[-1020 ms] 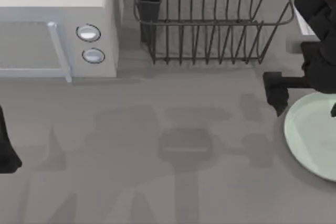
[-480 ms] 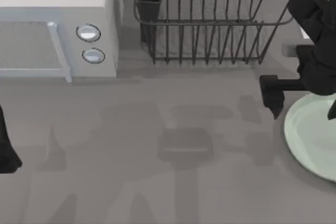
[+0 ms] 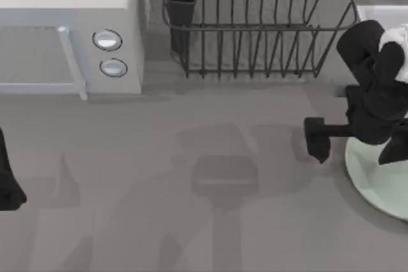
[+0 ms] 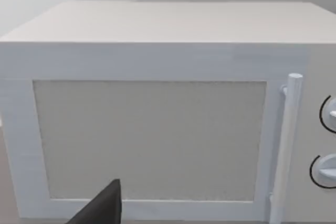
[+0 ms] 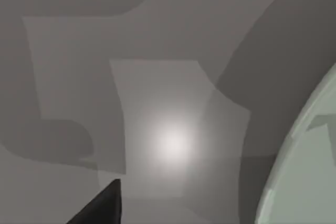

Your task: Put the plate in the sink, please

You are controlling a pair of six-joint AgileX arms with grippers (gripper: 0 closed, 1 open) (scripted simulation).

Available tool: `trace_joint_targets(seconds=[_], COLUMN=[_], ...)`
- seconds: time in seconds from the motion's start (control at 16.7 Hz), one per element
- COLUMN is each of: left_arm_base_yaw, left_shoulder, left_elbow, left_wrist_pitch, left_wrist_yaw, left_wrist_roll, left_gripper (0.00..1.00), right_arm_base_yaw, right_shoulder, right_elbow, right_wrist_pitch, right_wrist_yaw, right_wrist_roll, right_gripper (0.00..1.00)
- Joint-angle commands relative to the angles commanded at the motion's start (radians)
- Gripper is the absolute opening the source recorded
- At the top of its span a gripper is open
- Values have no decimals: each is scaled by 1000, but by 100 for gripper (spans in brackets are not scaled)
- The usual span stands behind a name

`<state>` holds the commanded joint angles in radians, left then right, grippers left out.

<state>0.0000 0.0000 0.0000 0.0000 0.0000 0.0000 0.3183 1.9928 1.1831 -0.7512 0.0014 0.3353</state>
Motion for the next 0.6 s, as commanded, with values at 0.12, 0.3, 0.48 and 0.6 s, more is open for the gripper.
trace_joint_targets(seconds=[0.12,0.3,0.48,0.6], left_arm_base_yaw=[0,0,0,0], left_shoulder=[0,0,0,0], left_elbow=[0,0,0,0], left_wrist_pitch=[0,0,0,0], left_wrist_yaw=[0,0,0,0], left_wrist_roll=[0,0,0,0], left_gripper=[100,100,100,100], right_arm_base_yaw=[1,1,1,1], right_shoulder=[17,17,17,17], right_elbow=[-23,-24,-24,-24], right_wrist_pitch=[30,31,31,31], right_wrist_yaw=[0,0,0,0], right_wrist_roll=[1,1,1,1], right_gripper=[100,100,85,70])
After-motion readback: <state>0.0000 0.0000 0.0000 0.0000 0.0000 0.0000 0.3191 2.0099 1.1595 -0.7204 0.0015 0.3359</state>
